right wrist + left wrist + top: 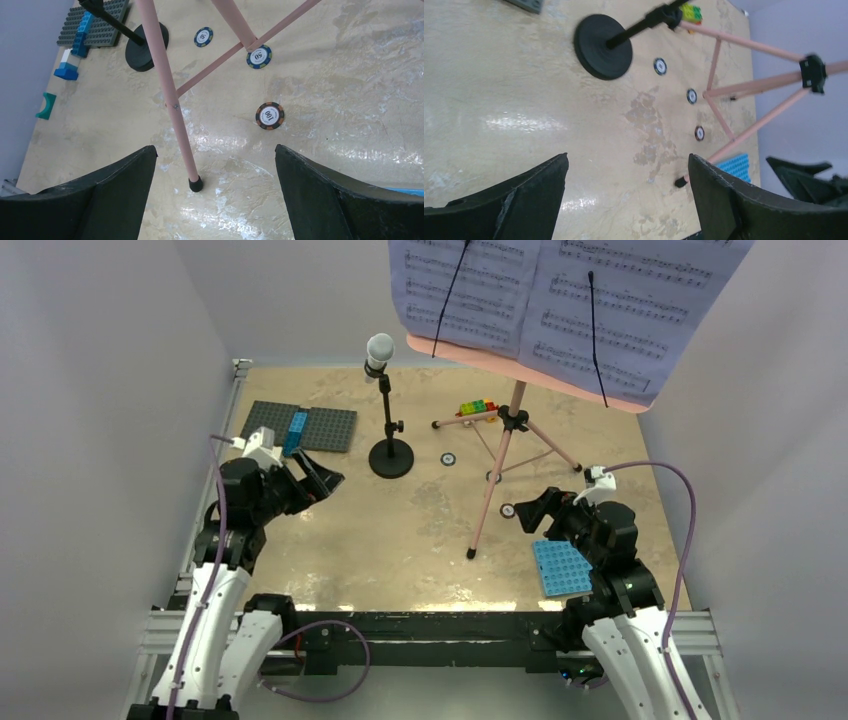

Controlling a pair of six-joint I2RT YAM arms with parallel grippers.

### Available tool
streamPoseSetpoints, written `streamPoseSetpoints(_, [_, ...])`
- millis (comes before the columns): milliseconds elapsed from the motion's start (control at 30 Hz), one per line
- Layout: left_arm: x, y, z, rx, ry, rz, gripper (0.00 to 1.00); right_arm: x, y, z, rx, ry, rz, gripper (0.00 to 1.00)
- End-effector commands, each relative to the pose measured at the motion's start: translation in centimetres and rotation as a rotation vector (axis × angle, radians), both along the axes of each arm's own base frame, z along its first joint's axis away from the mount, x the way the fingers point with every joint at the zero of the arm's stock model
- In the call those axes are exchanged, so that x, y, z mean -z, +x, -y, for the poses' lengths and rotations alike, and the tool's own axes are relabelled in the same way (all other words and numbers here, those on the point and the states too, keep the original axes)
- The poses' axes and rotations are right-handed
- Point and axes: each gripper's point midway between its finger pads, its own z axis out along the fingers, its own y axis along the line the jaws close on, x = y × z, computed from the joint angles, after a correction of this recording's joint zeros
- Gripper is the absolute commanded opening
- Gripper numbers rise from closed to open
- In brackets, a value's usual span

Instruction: Pack up the instrument practice props

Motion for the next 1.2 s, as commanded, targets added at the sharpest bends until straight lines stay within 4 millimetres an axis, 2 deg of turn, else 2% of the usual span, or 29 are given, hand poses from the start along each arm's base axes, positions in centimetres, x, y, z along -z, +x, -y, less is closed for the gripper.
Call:
streamPoseSetpoints(0, [-2.8, 0.3, 3.0, 0.129, 0.117, 0.165, 0.92, -2.4, 0.4, -0.9, -0.041, 0.033, 0.07, 0.93])
streamPoseSetpoints(67, [-3.6, 0.5, 4.4, 0.173, 0.165, 0.217, 0.9, -3.1, 0.5, -1.2, -0.05, 0.05, 0.089, 0.93])
streamPoseSetpoints(200, [-5.1, 1.4, 7.1, 0.276, 0.208, 0.372, 0.79, -3.8, 0.5, -1.6, -0.065, 0.072, 0.096, 0.92])
streamPoseSetpoints(267, [-6.2, 2.4, 7.3, 0.264, 0.224, 0.477, 0.74, -3.8, 0.4, -1.6, -0.066, 0.071, 0.085, 0.92])
streamPoseSetpoints(300, [-6.1, 2.8, 7.1, 0.252, 0.24, 0.502, 0.72, -3.7, 0.4, -1.5, -0.065, 0.069, 0.081, 0.91])
streamPoseSetpoints(367, [-8.5, 3.9, 7.1, 0.217, 0.252, 0.663, 0.68, -3.5, 0.2, -1.4, -0.063, 0.064, 0.082, 0.91])
streamPoseSetpoints(500, [-10.3, 6.0, 7.4, 0.206, 0.336, 0.796, 0.62, -3.5, 0.1, -1.4, -0.066, 0.062, 0.087, 0.91])
streamPoseSetpoints(600, [-10.8, 7.6, 8.3, 0.233, 0.389, 0.867, 0.57, -3.4, 0.0, -1.7, -0.081, 0.072, 0.08, 0.91])
streamPoseSetpoints(733, [-10.8, 8.8, 9.0, 0.235, 0.432, 0.999, 0.56, -3.4, -0.2, -2.0, -0.093, 0.091, 0.079, 0.91])
streamPoseSetpoints(933, [-10.5, 11.4, 9.9, 0.244, 0.438, 1.023, 0.55, -4.1, -0.8, -2.4, -0.121, 0.112, 0.091, 0.91])
streamPoseSetpoints(1167, [-9.0, 13.8, 11.2, 0.295, 0.43, 0.989, 0.53, -4.4, -1.2, -2.5, -0.128, 0.114, 0.101, 0.91])
